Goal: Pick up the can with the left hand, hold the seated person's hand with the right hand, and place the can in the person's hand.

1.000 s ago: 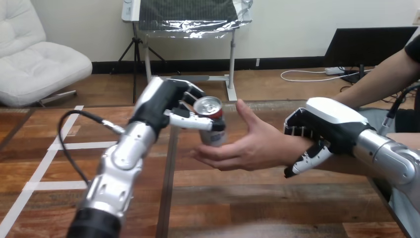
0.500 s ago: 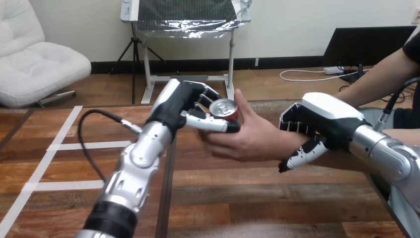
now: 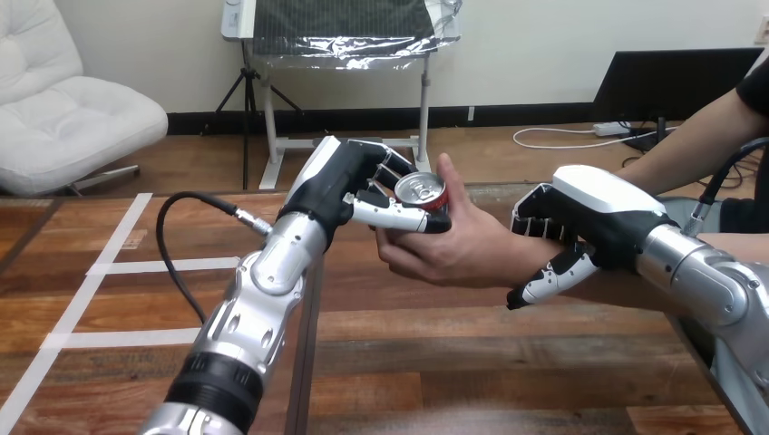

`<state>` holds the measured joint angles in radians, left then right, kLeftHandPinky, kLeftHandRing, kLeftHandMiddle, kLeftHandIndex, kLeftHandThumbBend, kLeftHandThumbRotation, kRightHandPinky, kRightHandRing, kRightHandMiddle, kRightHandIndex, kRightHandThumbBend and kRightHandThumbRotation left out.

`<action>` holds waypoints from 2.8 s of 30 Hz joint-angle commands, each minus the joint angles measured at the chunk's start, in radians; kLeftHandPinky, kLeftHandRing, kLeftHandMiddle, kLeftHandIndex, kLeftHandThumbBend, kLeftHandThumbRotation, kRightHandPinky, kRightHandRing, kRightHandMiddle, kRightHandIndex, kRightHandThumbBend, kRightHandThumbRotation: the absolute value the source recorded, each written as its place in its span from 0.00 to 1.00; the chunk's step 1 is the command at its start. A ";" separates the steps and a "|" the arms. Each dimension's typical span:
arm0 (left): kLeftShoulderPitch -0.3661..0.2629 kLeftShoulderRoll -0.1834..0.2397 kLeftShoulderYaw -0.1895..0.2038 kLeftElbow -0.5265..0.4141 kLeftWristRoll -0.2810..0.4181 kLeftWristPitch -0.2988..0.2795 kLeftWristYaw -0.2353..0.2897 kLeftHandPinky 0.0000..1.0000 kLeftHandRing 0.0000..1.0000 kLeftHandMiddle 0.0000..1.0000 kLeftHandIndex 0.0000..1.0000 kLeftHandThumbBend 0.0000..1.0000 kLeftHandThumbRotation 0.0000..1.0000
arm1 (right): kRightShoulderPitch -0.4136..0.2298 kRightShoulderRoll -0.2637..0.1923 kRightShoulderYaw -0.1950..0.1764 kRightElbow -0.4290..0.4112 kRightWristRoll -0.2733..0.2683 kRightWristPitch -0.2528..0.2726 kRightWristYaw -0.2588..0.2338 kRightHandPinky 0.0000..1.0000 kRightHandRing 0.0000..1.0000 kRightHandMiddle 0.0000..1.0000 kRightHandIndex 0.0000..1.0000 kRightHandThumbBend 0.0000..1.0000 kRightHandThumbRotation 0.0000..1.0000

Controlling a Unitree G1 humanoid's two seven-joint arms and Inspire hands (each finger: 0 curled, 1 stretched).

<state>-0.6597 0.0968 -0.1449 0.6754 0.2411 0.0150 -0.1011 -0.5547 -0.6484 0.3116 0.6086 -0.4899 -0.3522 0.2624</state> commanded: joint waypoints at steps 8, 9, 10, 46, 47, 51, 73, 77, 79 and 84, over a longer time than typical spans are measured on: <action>-0.100 -0.059 -0.025 0.020 -0.003 -0.037 0.003 0.28 0.34 0.40 0.44 0.74 0.00 | -0.043 0.051 -0.012 -0.021 0.017 -0.005 -0.006 0.34 0.38 0.42 0.42 0.76 0.19; -0.100 -0.061 -0.028 0.019 -0.001 -0.039 0.003 0.28 0.34 0.40 0.44 0.74 0.00 | -0.043 0.051 -0.012 -0.021 0.017 -0.005 -0.007 0.34 0.37 0.42 0.42 0.76 0.19; -0.100 -0.062 -0.029 0.018 0.000 -0.040 0.002 0.28 0.34 0.41 0.44 0.74 0.00 | -0.043 0.051 -0.012 -0.022 0.017 -0.006 -0.007 0.34 0.37 0.42 0.41 0.76 0.19; -0.077 -0.067 -0.042 -0.037 -0.009 -0.015 -0.056 0.39 0.46 0.50 0.51 0.72 0.06 | -0.007 0.017 -0.025 -0.047 0.034 -0.014 0.025 0.35 0.40 0.46 0.48 0.77 0.21; -0.074 -0.062 -0.043 -0.039 -0.010 -0.014 -0.067 0.40 0.48 0.51 0.52 0.72 0.08 | -0.005 0.015 -0.025 -0.051 0.034 -0.012 0.030 0.35 0.41 0.46 0.48 0.77 0.22; -0.064 -0.055 -0.038 -0.049 -0.018 -0.012 -0.091 0.50 0.60 0.62 0.60 0.76 0.29 | 0.001 0.008 -0.026 -0.060 0.033 -0.015 0.037 0.39 0.46 0.51 0.54 0.79 0.28; 0.084 -0.029 0.013 -0.182 -0.086 -0.022 -0.095 0.83 0.89 0.88 0.83 0.86 0.90 | 0.112 -0.014 -0.090 -0.156 0.106 -0.022 0.062 0.60 0.75 0.78 0.80 0.97 0.71; 0.111 -0.020 0.008 -0.203 -0.080 -0.036 -0.081 0.85 0.89 0.88 0.82 0.87 0.91 | 0.138 -0.008 -0.106 -0.186 0.134 -0.003 0.071 0.63 0.78 0.82 0.84 0.97 0.70; 0.132 -0.015 0.005 -0.219 -0.071 -0.050 -0.069 0.85 0.89 0.87 0.82 0.87 0.92 | 0.155 -0.007 -0.114 -0.203 0.144 0.001 0.070 0.64 0.79 0.83 0.85 0.97 0.70; 0.184 -0.010 0.005 -0.259 -0.062 -0.085 -0.041 0.86 0.88 0.86 0.82 0.87 0.93 | 0.186 -0.005 -0.130 -0.234 0.160 0.007 0.070 0.65 0.80 0.85 0.87 0.98 0.71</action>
<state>-0.5042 0.0830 -0.1389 0.4907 0.1698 -0.0220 -0.1716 -0.3965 -0.6748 0.2065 0.4252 -0.3587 -0.3578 0.3286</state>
